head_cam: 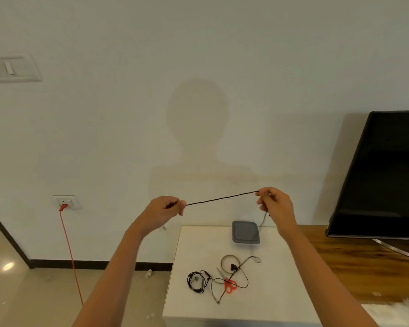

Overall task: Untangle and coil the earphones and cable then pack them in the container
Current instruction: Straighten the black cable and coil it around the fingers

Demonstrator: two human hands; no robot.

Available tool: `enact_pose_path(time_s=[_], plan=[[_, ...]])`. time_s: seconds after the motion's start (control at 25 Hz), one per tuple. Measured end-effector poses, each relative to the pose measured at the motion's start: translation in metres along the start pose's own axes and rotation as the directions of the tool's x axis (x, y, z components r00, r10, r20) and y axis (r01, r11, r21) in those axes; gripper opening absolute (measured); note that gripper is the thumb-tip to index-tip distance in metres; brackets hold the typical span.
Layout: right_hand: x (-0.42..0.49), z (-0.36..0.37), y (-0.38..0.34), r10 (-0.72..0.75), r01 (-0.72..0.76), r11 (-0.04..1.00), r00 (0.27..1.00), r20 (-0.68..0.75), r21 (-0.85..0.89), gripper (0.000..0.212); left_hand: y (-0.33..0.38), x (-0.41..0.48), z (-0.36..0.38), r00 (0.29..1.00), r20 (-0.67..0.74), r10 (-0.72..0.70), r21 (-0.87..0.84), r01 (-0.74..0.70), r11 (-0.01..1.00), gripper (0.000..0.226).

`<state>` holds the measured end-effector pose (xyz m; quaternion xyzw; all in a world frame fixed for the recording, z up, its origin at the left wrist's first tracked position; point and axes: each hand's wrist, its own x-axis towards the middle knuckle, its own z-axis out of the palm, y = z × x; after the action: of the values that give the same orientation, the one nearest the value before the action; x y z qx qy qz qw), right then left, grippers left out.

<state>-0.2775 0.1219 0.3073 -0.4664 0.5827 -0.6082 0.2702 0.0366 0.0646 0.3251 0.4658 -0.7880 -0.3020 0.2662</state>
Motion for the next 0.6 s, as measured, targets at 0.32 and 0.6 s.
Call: enact_pose_path(time_s=[0.32,0.6], plan=[[0.001,-0.026,0.019,0.201,-0.175,0.980,0.829,0.522,-0.098,0.009,-0.016,-0.001,-0.022,0.811,-0.542,-0.222,-0.221,0.117,0.968,0.029],[0.002,-0.019,0.023,0.051,0.002,0.983,0.956,0.289,-0.183,0.018,-0.032,-0.010,-0.041,0.715,-0.516,-0.472,-0.635,0.051,0.771,0.034]])
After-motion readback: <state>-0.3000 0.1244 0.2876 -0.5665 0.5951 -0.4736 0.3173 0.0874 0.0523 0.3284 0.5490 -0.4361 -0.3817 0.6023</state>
